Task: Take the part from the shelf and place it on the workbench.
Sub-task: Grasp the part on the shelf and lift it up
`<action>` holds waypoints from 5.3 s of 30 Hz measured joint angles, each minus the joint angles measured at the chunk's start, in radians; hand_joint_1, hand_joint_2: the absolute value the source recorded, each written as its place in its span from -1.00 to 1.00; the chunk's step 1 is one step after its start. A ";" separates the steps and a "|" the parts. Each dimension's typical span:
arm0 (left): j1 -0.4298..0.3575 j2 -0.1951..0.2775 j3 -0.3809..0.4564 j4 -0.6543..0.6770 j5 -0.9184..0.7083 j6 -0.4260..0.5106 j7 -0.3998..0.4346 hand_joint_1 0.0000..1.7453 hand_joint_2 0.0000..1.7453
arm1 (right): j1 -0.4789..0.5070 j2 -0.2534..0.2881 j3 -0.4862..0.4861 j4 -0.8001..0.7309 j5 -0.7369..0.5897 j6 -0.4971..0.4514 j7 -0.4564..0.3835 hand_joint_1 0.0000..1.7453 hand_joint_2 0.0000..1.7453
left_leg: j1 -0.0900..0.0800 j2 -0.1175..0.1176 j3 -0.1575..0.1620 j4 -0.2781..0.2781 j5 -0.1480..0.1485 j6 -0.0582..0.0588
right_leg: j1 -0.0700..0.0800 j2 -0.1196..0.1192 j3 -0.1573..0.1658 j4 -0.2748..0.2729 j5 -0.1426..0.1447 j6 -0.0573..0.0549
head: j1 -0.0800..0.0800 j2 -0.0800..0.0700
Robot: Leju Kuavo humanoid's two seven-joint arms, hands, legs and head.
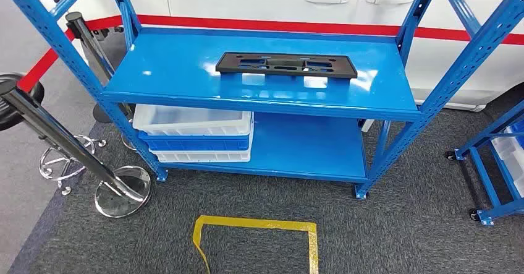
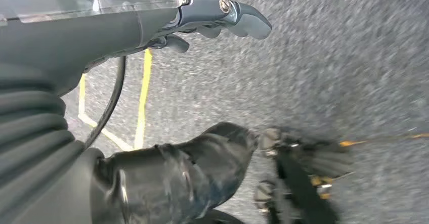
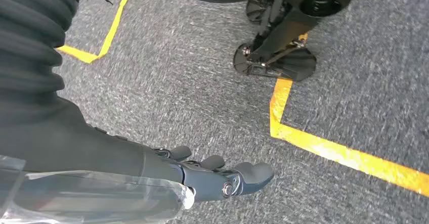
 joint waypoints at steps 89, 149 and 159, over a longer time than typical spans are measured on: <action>-0.184 -0.099 -0.384 0.155 0.150 0.484 -0.110 -1.00 -1.00 | -0.359 -0.098 0.476 -1.446 0.439 -0.535 -0.226 -1.00 -1.00 | 0.017 -0.002 -0.152 0.245 -0.049 -0.028 | -0.007 0.017 -0.031 0.005 0.015 -0.016 | -0.005 0.000; -0.194 -0.100 -0.476 0.177 0.018 0.487 -0.069 -1.00 -1.00 | -0.466 -0.197 0.665 -1.461 1.019 -0.482 0.160 -1.00 1.00 | 0.018 -0.004 -0.188 0.273 -0.065 -0.030 | 0.001 0.015 -0.007 -0.013 0.008 -0.023 | -0.005 0.000; -0.202 -0.100 -0.485 0.177 0.002 0.480 -0.046 -1.00 -1.00 | -0.500 -0.207 0.690 -1.340 1.034 -0.395 0.198 -1.00 1.00 | 0.019 -0.006 -0.061 0.005 0.048 0.003 | -0.007 0.017 -0.011 0.024 -0.033 0.026 | -0.006 0.000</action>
